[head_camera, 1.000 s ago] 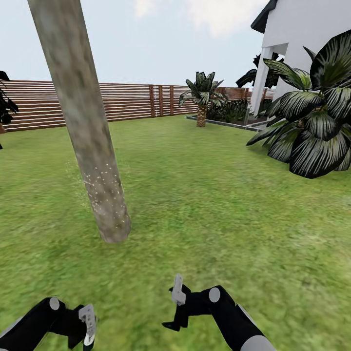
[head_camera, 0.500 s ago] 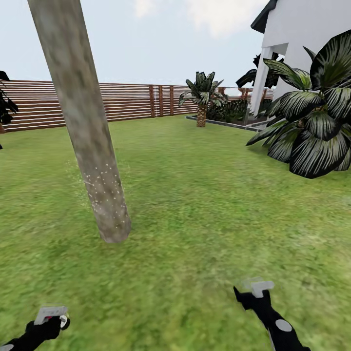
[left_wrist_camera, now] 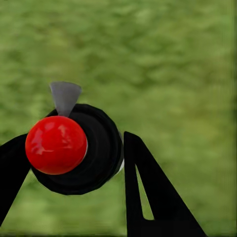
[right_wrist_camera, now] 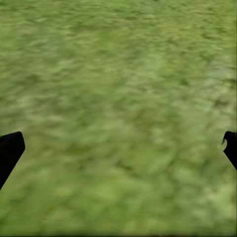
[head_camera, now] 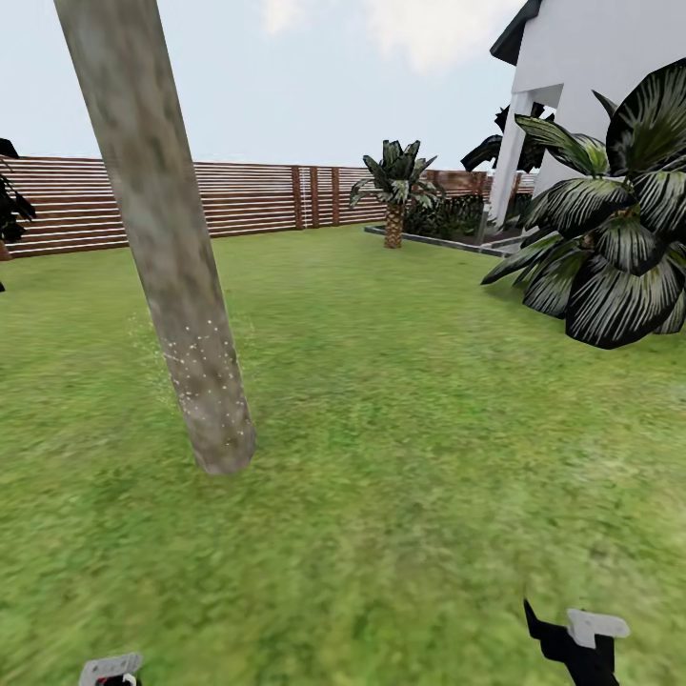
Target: In the garden, pick up the pesticide atomizer on the floor and spray pesticide onto both trees until each tree trunk is fully covered.
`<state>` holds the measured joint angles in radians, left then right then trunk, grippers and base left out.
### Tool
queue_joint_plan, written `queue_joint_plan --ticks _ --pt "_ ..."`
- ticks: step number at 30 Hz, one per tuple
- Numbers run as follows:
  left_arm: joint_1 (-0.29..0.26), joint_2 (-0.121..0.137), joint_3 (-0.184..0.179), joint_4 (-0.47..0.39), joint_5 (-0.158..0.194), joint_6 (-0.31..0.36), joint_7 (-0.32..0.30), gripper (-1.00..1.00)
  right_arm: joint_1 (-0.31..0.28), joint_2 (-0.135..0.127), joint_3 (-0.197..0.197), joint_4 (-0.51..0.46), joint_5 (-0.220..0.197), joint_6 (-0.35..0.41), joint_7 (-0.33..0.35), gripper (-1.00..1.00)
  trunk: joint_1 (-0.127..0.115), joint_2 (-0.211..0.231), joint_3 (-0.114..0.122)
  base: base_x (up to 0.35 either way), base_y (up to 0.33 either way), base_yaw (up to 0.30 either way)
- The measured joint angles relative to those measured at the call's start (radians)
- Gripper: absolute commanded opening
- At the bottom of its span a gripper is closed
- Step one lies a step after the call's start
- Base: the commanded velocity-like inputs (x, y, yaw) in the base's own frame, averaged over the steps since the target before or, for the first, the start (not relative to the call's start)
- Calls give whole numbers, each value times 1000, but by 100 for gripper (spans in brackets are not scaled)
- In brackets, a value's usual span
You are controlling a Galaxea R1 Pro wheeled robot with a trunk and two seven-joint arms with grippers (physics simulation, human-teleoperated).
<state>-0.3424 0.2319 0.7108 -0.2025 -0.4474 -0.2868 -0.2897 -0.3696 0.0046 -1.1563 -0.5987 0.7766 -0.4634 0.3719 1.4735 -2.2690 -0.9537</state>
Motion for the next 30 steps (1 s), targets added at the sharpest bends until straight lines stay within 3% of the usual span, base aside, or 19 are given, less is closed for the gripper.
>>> queue_joint_plan --ticks 30 --pt "2 1 1 1 -1 -2 0 -100 8 0 -2 53 -5 2 -4 100 0 0 0 0 0 -261"
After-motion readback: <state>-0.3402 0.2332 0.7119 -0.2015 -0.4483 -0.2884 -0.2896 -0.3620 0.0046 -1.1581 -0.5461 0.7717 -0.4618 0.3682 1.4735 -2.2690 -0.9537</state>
